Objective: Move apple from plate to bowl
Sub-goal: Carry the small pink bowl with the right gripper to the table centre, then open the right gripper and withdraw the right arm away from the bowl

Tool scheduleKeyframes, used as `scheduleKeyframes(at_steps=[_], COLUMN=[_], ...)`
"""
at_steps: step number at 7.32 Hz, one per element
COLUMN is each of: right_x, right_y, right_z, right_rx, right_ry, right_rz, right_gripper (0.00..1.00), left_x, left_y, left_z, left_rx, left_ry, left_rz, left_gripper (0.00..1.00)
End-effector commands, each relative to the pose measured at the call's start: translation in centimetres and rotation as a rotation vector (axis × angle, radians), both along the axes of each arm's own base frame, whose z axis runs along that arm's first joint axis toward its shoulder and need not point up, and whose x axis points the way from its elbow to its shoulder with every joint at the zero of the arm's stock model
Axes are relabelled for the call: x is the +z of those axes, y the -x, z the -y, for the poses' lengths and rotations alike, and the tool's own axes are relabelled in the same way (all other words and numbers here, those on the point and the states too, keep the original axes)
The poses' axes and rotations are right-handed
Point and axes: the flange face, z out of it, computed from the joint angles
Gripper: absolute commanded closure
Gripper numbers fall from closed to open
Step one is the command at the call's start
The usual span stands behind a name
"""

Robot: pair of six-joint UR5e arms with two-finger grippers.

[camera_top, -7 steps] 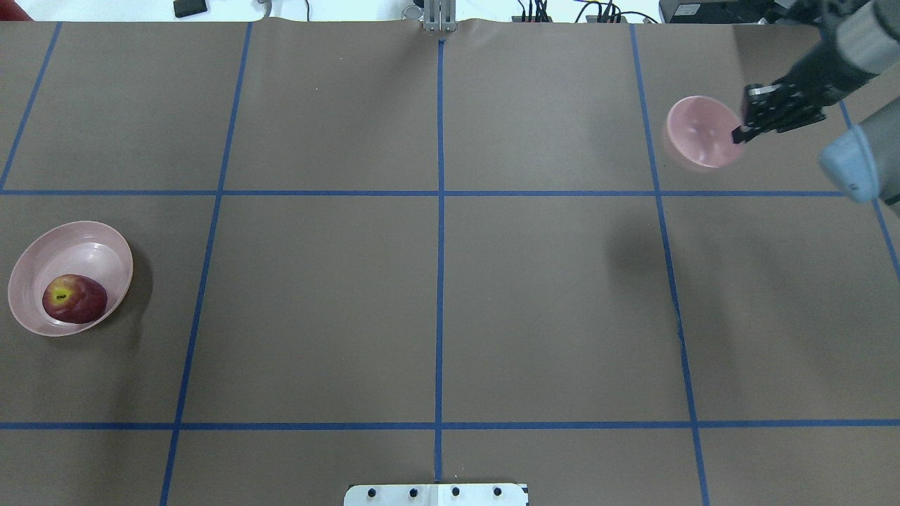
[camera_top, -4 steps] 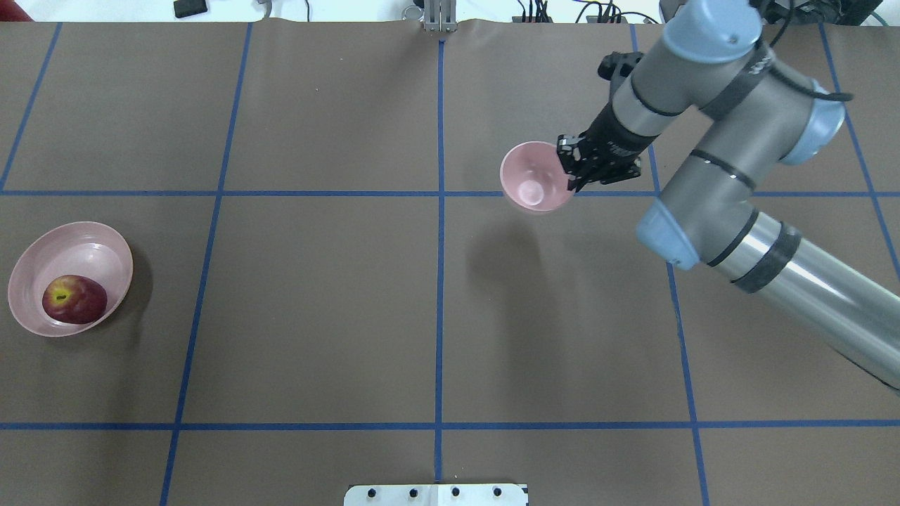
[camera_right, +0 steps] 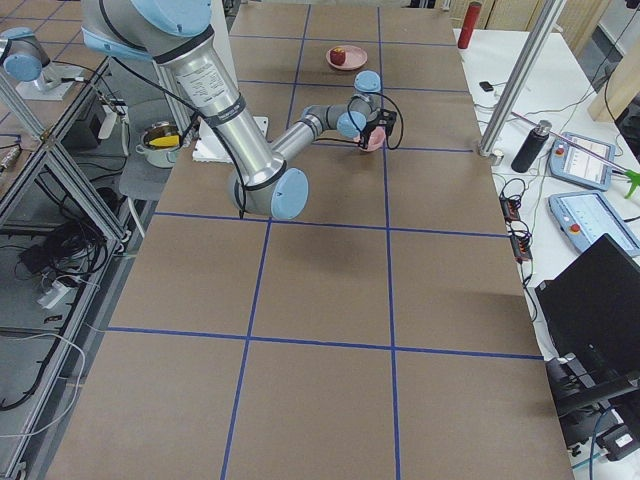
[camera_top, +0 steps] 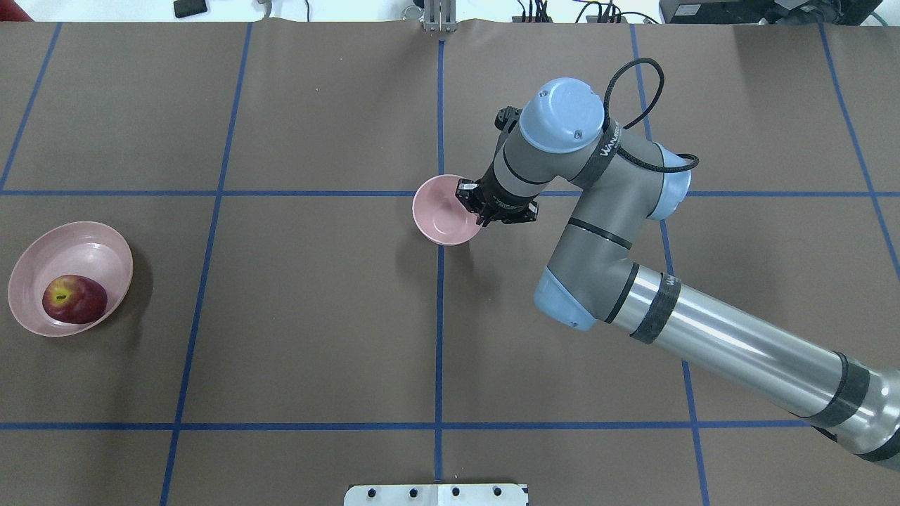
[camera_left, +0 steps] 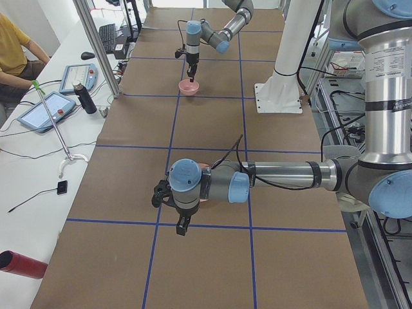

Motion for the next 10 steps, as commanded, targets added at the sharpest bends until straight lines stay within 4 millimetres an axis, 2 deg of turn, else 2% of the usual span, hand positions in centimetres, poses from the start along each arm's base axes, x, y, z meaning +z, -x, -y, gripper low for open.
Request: scheduleKeyframes(at_steps=[1, 3, 4, 5, 6, 7, 8, 9, 10], right_x=[-0.4, -0.5, -0.5, -0.7, -0.8, -0.8, -0.9, -0.1, 0.9], right_y=[1.1, 1.5, 1.6, 1.4, 0.9, -0.5, -3.0, -5.7, -8.7], right_z=[-0.9, -1.2, -1.2, -0.9, -0.6, 0.7, 2.8, 5.1, 7.4], right_rx=[0.013, 0.008, 0.021, 0.064, 0.064, 0.072, 0.076, 0.047, 0.019], right_ry=[0.036, 0.038, 0.032, 0.001, -0.014, -0.035, -0.066, -0.102, -0.126], right_rz=[0.008, 0.008, 0.001, -0.010, -0.010, -0.012, -0.013, -0.030, -0.073], right_gripper=[1.00, 1.00, 0.64, 0.01, 0.00, 0.00, 0.00, 0.00, 0.00], left_x=[0.0, 0.0, 0.0, 0.0, -0.3, -0.6, -1.4, -4.4, -5.3], left_y=[0.0, 0.0, -0.1, -0.1, 0.0, 0.0, 0.0, 0.0, -0.2], left_z=[0.0, 0.0, 0.0, 0.0, 0.2, 0.6, 1.2, 4.6, 6.5], left_rx=[0.000, 0.000, 0.002, 0.002, 0.000, 0.000, 0.000, -0.005, -0.012], left_ry=[0.001, 0.000, 0.001, 0.000, -0.008, -0.017, -0.034, -0.107, -0.108], left_rz=[0.000, 0.000, 0.000, 0.000, 0.000, 0.002, 0.002, 0.000, -0.002], left_gripper=[0.02, 0.02, 0.02, 0.02, 0.02, 0.02, 0.02, 0.02, 0.02])
